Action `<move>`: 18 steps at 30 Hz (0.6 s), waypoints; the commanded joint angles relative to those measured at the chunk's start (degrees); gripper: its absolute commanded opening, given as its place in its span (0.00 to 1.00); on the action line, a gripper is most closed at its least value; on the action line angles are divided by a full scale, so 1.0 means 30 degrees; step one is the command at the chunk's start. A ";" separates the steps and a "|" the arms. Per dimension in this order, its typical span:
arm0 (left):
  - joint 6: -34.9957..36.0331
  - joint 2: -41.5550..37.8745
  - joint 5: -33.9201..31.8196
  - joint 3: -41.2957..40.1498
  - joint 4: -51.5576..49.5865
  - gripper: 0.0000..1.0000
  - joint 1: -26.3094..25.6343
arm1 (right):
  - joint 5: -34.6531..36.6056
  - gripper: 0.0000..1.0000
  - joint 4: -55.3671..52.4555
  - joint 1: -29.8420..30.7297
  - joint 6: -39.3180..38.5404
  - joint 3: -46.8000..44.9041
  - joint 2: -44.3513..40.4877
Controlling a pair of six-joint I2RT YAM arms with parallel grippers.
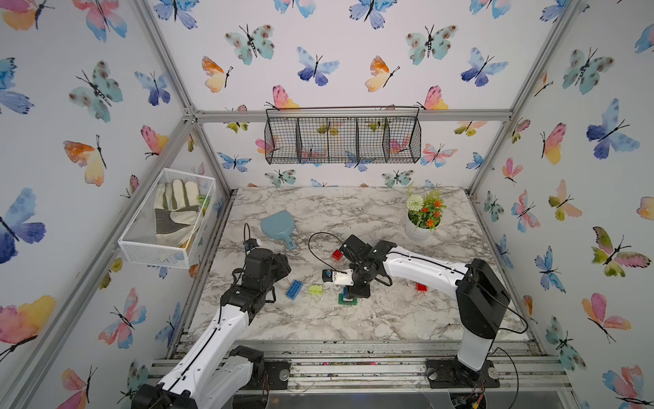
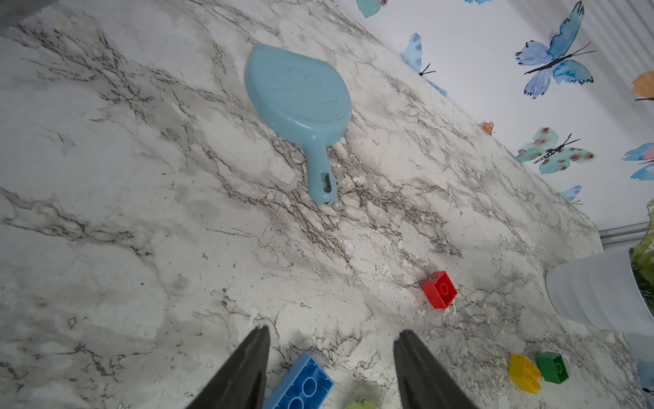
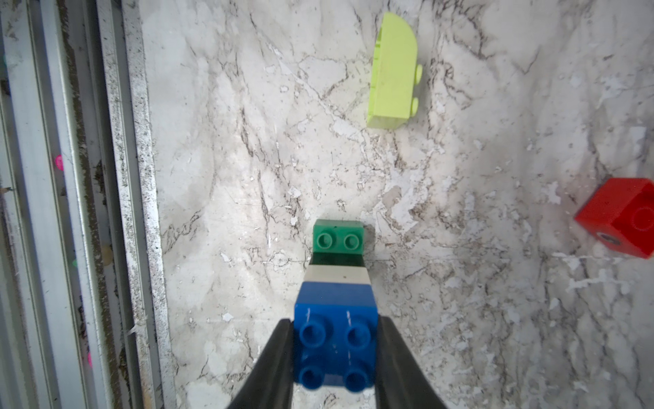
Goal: Assemble the number 1 with lego
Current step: Assemble the lego brick with the lego brick.
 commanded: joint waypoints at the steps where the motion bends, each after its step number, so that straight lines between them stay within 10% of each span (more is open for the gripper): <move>1: 0.0860 0.0170 0.0647 0.0778 -0.0504 0.64 0.0173 | -0.0632 0.33 -0.0659 -0.0077 0.0533 0.0119 0.0908; 7: 0.1479 0.0078 0.2433 0.1407 -0.0778 0.75 0.0206 | -0.2091 0.66 0.2168 -0.0224 0.2875 -0.0099 -0.1641; 18: 0.0752 0.2315 1.1299 0.1397 -0.0370 0.71 -0.1365 | 0.1149 0.58 0.7507 -0.0869 1.8581 -0.5216 -0.6680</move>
